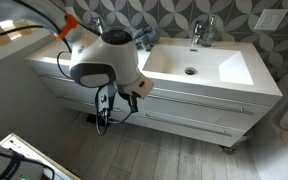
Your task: Close the open drawer
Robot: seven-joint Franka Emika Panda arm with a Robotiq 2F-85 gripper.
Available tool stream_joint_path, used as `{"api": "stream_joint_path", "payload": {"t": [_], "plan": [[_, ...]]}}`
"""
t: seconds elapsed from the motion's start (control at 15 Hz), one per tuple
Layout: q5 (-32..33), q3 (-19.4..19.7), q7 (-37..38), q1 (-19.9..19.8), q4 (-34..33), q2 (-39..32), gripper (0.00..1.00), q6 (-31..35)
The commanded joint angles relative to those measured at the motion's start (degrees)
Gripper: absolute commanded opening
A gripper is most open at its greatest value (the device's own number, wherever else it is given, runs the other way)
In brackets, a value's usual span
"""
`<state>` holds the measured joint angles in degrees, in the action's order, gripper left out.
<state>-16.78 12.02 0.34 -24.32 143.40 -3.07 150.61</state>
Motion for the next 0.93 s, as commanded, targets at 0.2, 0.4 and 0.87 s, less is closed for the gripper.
{"api": "stream_joint_path", "payload": {"t": [0.2,0.4,0.87], "plan": [[24.30,1.09,8.74,0.80,13.16,23.94,0.74,-4.33],[28.15,-1.57,9.25,0.22,14.93,33.57,0.94,-9.56],[27.13,-4.10,6.24,2.51,12.43,44.32,1.00,-21.54]]}}
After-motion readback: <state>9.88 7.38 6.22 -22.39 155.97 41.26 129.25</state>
